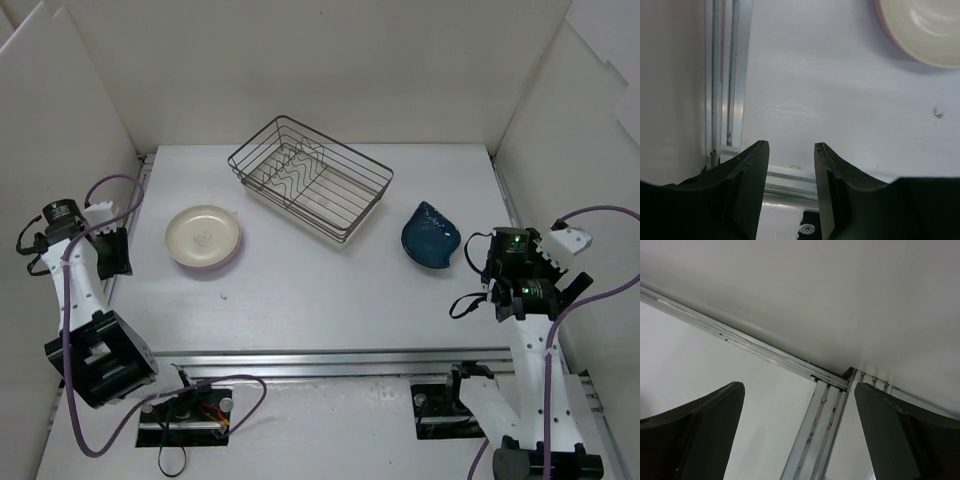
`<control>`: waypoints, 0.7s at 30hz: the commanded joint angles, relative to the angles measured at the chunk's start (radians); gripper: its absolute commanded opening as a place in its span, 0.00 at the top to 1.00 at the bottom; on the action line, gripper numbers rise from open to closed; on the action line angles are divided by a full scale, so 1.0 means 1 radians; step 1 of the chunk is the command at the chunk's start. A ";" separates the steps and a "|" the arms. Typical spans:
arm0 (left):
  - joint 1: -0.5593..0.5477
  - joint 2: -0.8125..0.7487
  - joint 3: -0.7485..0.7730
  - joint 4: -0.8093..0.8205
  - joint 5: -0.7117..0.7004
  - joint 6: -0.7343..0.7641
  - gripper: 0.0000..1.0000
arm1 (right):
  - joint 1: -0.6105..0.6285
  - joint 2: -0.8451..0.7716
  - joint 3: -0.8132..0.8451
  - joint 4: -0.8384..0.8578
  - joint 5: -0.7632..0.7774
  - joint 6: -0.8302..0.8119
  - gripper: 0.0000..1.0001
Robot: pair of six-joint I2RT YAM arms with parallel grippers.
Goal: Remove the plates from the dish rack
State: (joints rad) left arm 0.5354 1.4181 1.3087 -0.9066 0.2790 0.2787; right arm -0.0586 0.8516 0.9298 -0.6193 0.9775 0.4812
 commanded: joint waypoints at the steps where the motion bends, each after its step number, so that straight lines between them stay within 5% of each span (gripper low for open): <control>1: 0.025 -0.131 -0.080 0.073 -0.096 -0.033 0.59 | -0.006 -0.095 -0.078 0.189 0.069 -0.204 0.02; 5: 0.034 -0.257 -0.231 0.147 -0.204 -0.035 0.58 | -0.004 -0.203 -0.146 0.322 -0.066 -0.318 0.02; 11: 0.034 -0.260 -0.235 0.138 -0.199 -0.070 0.58 | -0.006 -0.190 -0.143 0.359 0.099 -0.239 0.02; 21: 0.034 -0.266 -0.212 0.127 -0.178 -0.101 0.58 | -0.004 -0.218 -0.146 0.383 0.112 -0.188 0.02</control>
State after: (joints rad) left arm 0.5659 1.1702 1.0496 -0.8055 0.1040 0.2001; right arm -0.0586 0.6388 0.7757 -0.3115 1.0264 0.2699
